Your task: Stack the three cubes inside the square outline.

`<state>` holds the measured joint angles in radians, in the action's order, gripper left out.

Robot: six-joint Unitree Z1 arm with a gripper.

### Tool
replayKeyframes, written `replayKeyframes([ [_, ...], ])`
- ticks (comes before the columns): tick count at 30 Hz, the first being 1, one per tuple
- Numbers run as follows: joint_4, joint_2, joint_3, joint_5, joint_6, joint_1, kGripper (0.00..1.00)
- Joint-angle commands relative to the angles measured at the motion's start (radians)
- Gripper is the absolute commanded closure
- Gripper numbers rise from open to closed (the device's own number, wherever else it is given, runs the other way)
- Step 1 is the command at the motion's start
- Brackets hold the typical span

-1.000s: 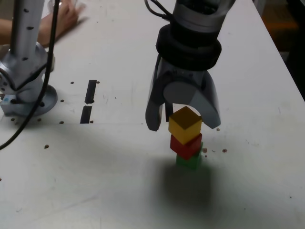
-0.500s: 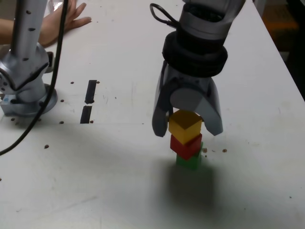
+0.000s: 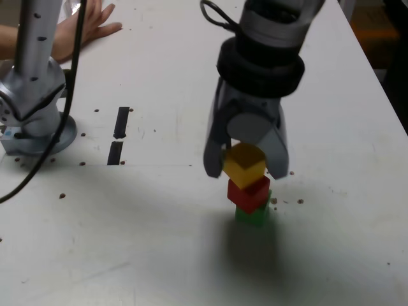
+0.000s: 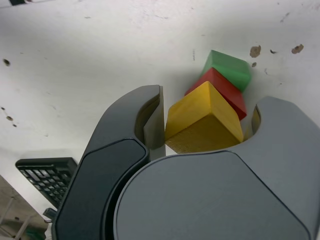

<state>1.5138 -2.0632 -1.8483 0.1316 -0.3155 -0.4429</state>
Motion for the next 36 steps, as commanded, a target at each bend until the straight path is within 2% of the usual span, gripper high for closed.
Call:
replayKeyframes([
  [1,0.017,0.029,-0.002,-0.010,-0.005,-0.002,0.84],
  [8,0.093,0.141,0.027,-0.054,-0.027,0.002,0.84],
  [13,0.109,0.223,0.121,-0.047,-0.031,0.024,0.84],
  [18,0.089,0.289,0.235,-0.022,-0.027,0.053,0.84],
  [21,0.026,0.325,0.346,0.021,0.000,0.077,0.84],
  [27,-0.114,0.329,0.476,0.095,0.069,0.090,0.84],
  [33,-0.205,0.321,0.553,0.125,0.108,0.093,0.83],
  [36,-0.241,0.320,0.588,0.140,0.121,0.094,0.77],
])
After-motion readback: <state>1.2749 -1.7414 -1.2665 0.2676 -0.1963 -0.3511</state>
